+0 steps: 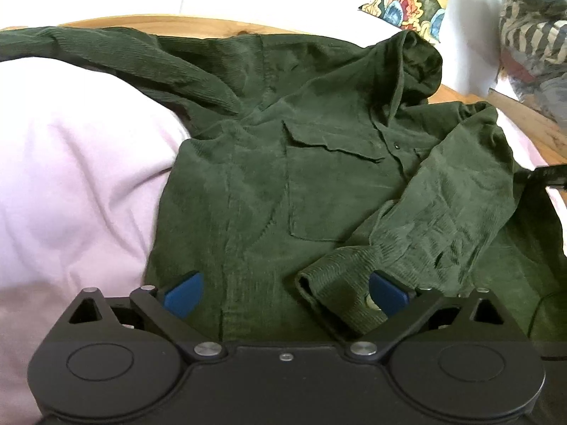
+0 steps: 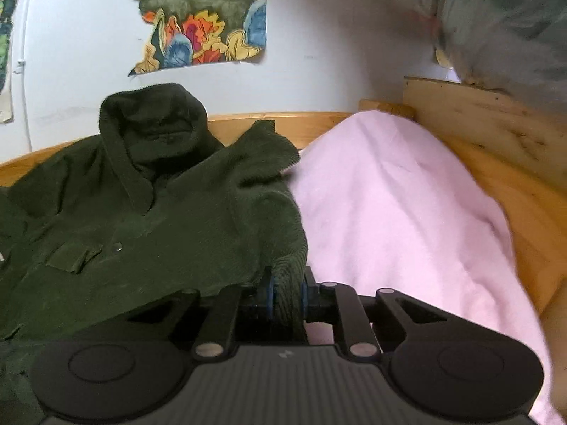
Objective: Fold large clothes
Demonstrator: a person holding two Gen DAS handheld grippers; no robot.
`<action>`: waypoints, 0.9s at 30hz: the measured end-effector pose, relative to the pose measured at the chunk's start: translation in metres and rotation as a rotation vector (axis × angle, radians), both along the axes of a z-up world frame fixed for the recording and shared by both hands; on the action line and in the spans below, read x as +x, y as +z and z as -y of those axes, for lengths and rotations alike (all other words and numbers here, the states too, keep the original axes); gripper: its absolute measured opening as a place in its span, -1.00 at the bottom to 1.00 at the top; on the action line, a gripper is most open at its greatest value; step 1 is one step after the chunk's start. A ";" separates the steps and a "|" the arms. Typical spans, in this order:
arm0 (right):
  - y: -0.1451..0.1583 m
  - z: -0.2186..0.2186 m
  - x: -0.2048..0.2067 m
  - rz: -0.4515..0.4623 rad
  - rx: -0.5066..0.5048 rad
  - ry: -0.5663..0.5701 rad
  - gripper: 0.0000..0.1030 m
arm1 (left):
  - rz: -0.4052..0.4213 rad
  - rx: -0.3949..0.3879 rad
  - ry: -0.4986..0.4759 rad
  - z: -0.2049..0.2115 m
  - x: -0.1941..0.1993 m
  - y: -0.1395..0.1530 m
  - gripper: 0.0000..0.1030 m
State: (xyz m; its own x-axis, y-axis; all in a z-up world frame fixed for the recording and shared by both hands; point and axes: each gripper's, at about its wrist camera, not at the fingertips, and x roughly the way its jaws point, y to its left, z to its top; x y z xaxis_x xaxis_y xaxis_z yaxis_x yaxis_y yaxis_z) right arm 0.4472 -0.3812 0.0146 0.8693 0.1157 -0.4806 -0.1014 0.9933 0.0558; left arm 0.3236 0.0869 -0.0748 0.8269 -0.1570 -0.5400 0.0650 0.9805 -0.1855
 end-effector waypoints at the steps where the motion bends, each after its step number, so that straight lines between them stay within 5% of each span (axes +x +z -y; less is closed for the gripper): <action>1: -0.004 0.002 0.003 -0.037 -0.003 -0.013 -0.71 | -0.001 -0.004 0.000 0.000 0.000 0.000 0.92; 3: -0.010 -0.005 0.014 -0.107 -0.050 -0.024 -0.57 | -0.010 0.000 0.002 0.000 0.002 -0.002 0.92; 9: 0.031 -0.020 0.040 0.065 0.018 -0.045 0.17 | -0.021 0.000 0.004 0.000 0.003 -0.004 0.91; 12: 0.043 -0.036 0.080 0.076 -0.012 -0.050 0.28 | -0.017 -0.023 -0.001 -0.002 0.003 -0.004 0.93; 13: 0.044 -0.045 0.094 0.081 -0.040 -0.053 0.26 | -0.019 -0.023 -0.004 -0.001 0.003 -0.005 0.93; 15: 0.044 -0.056 0.119 0.046 -0.095 -0.073 -0.77 | -0.021 -0.016 -0.007 0.000 0.004 -0.006 0.93; 21: 0.048 -0.072 0.152 0.087 -0.220 -0.159 -0.86 | -0.046 0.024 -0.016 0.004 0.008 -0.015 0.94; 22: 0.042 -0.070 0.158 0.057 -0.222 -0.180 -0.81 | -0.047 0.032 -0.018 0.005 0.008 -0.016 0.95; 26: 0.036 -0.066 0.121 0.114 -0.167 -0.170 0.31 | -0.055 0.081 -0.025 0.011 0.008 -0.018 0.96; 27: 0.033 -0.069 0.102 0.143 -0.168 -0.155 0.33 | -0.054 0.081 -0.024 0.011 0.008 -0.017 0.96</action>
